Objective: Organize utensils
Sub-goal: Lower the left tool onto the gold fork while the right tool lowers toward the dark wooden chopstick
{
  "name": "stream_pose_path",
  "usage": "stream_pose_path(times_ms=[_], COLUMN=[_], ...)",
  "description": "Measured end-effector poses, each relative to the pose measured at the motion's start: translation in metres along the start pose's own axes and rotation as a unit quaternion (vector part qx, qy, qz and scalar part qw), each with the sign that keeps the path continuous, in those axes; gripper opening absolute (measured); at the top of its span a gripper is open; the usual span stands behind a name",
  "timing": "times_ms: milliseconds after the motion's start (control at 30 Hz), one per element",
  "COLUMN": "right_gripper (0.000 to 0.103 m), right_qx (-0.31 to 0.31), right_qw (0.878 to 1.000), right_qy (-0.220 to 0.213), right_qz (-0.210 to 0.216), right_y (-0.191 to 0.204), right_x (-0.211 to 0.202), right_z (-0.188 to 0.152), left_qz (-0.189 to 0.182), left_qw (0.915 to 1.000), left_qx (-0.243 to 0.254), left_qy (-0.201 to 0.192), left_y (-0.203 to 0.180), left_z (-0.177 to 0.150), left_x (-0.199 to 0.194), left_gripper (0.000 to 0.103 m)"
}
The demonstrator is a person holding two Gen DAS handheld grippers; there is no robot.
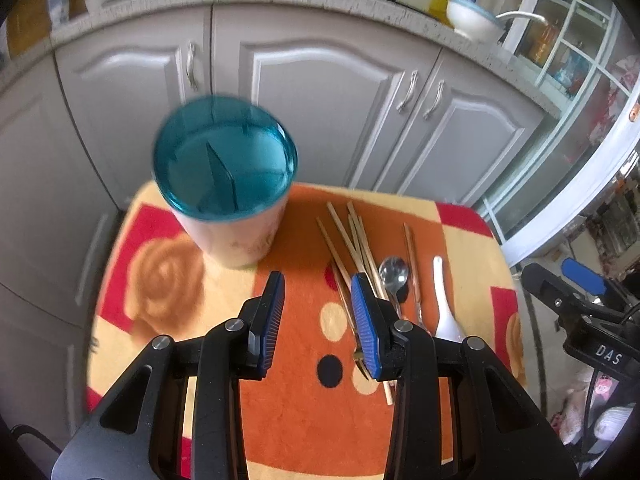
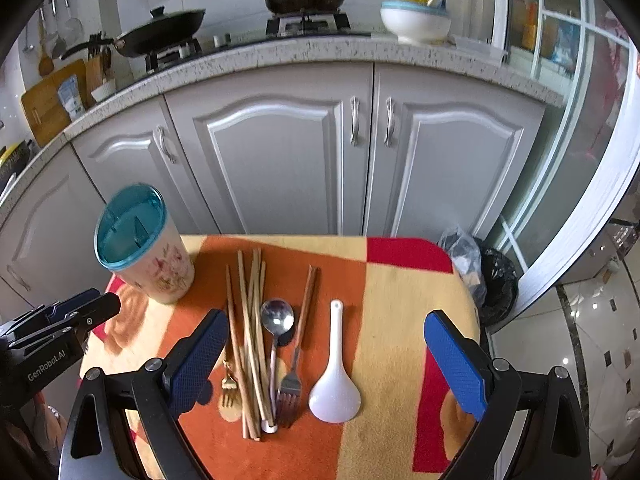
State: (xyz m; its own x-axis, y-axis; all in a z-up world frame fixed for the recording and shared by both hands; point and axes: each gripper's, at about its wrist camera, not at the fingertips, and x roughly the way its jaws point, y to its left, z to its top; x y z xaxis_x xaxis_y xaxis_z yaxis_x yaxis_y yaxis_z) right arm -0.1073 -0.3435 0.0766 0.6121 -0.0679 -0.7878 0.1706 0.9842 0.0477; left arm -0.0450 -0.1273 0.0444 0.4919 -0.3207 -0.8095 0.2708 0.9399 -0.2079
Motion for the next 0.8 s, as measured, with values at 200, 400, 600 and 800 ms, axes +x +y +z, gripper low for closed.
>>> stream_pose_path(times_ms=[200,400,600,800], right_gripper=[0.09,0.072,0.072,0.072], right_qx=[0.002,-0.008,-0.016,0.001], right_qw=[0.999,0.996,0.995,0.994], right_qy=[0.026,0.061,0.075,0.085], right_qz=[0.029,0.058,0.066,0.069], right_y=[-0.008,-0.011,-0.011,-0.021], right_x=[0.031,0.062,0.08,0.091], right_z=[-0.011,-0.014,-0.01,-0.006], left_qz=[-0.005,-0.014,-0.005,-0.019], left_qw=[0.9979,0.9955,0.9928,0.9908], left_qx=[0.019,0.007,0.019,0.019], left_qy=[0.062,0.094,0.118,0.133], left_y=[-0.005,-0.005,-0.015,-0.023], left_z=[-0.013,-0.011,-0.005,-0.002], left_x=[0.055,0.098,0.129,0.141], left_gripper=[0.033,0.03,0.021,0.021])
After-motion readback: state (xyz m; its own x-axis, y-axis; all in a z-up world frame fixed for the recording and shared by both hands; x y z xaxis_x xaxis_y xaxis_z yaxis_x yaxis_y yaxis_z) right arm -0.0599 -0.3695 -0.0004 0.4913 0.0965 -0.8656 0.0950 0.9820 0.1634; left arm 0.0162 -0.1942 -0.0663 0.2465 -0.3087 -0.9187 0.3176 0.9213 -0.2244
